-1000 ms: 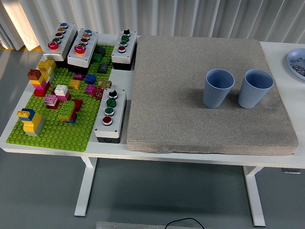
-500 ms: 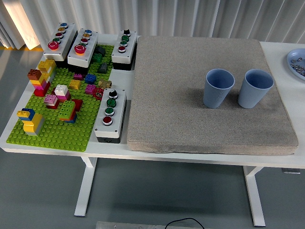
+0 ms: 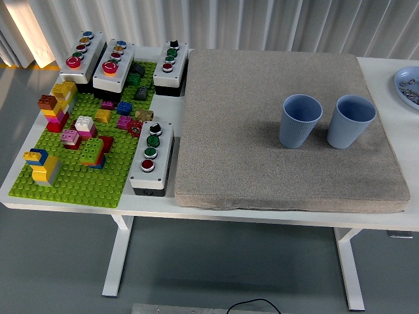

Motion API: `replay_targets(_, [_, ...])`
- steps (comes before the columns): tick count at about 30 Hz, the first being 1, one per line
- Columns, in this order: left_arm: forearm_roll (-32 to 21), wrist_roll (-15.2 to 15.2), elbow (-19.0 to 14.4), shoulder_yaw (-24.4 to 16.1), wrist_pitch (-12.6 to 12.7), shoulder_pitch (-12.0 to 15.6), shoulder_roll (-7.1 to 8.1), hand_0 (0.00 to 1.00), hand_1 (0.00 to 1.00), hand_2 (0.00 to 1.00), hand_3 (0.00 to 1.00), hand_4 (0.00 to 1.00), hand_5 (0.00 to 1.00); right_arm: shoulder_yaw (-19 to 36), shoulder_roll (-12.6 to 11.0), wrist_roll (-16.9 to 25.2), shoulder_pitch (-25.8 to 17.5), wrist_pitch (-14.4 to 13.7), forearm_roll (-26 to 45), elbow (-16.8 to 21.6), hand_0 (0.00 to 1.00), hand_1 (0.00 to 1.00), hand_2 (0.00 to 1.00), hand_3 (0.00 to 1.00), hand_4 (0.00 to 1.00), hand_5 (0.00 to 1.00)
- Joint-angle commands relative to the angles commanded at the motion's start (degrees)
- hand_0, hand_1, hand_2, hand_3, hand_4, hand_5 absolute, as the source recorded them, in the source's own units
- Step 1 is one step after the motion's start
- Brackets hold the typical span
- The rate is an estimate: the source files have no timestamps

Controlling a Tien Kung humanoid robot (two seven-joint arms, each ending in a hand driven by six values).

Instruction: Pick cup pour cup place

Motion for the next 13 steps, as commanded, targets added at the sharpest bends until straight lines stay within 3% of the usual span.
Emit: replay_targets(13, [0.4, 0.0, 0.0, -1.2, 0.2, 0.8, 0.09, 0.739, 0.769, 0.826, 0.644, 0.519, 0.945, -0.1, 0.5, 0.0, -0.5, 0.1, 0.1, -0.3, 0.909, 0.819, 0.826, 0.818, 0.759, 0.998])
